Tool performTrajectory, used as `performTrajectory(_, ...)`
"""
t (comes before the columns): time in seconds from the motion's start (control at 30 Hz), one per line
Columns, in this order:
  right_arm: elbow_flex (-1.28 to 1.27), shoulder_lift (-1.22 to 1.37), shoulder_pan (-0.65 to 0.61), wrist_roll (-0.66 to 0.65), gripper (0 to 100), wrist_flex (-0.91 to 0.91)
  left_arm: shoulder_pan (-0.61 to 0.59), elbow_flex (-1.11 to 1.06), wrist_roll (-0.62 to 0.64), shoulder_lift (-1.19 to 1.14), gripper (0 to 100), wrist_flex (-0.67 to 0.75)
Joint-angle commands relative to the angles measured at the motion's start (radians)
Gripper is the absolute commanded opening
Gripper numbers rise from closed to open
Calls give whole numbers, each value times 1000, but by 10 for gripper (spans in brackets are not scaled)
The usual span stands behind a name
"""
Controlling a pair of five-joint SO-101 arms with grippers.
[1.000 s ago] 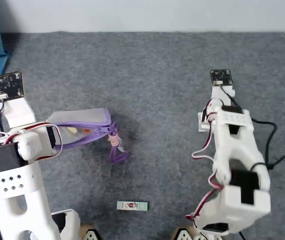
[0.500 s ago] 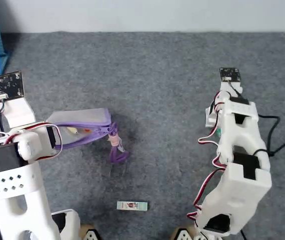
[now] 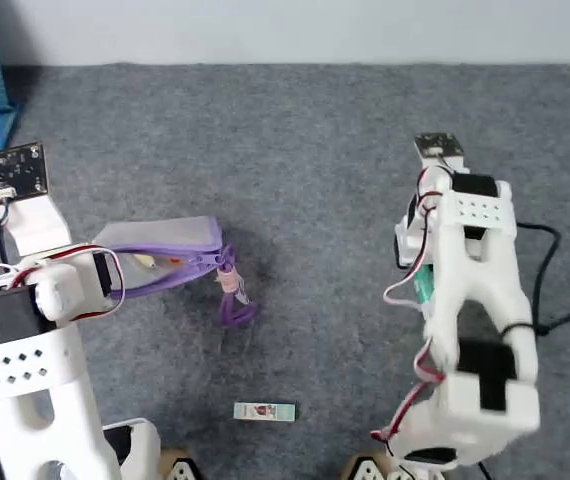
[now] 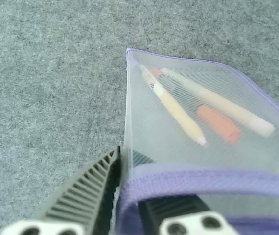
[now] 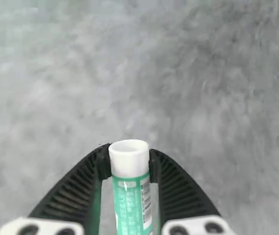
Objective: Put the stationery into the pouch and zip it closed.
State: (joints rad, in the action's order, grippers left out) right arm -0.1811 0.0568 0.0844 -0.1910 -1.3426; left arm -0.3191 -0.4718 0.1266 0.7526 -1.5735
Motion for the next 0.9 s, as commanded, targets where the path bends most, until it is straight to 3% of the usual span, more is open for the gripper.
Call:
performTrajectory(0.0, 44, -216, -67, 40, 8, -113, -5, 10, -9, 3, 11, 12)
performTrajectory(0.2, 44, -478, -231, 121, 8, -205, -5, 10, -9, 3, 11, 12)
performTrajectory(0.47, 44, -754, -552, 282, 8, -228, -5, 10, -9, 3, 11, 12)
performTrajectory(0.63, 44, -845, -720, 402, 8, -145, -5, 10, -9, 3, 11, 12)
performTrajectory(0.87, 12, -888, -799, 526, 8, 58, -5, 10, -9, 3, 11, 12)
